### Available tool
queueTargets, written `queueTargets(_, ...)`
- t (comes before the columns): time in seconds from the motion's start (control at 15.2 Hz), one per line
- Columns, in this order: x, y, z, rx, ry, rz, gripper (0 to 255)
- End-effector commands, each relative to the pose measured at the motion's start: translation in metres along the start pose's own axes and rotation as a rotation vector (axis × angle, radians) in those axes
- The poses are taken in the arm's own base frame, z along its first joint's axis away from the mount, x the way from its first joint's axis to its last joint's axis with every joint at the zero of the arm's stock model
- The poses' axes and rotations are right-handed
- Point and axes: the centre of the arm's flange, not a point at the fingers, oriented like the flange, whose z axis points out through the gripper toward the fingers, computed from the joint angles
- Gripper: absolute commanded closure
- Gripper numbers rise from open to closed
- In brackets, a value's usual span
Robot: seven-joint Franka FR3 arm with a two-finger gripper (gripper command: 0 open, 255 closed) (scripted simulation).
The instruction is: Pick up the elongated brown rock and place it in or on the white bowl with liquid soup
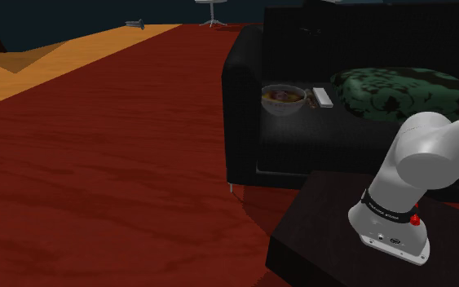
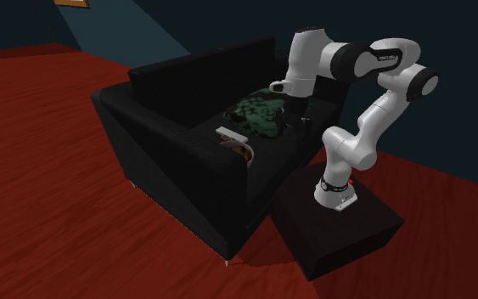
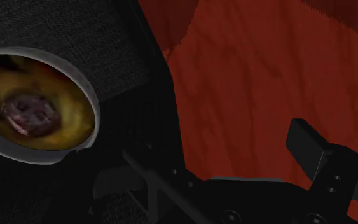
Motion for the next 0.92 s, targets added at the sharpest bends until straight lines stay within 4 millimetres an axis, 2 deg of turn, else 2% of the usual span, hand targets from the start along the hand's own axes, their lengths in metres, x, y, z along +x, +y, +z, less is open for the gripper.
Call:
queueTargets(0.0, 0.0, 0.0, 0.0, 0.0, 0.0, 0.0, 0)
queueTargets(0.46, 0.033, 0.076, 0.036, -0.017, -0.001, 0.218, 0)
queueTargets(0.86, 0.048, 0.146, 0.065, -0.031, -0.002, 0.405, 0)
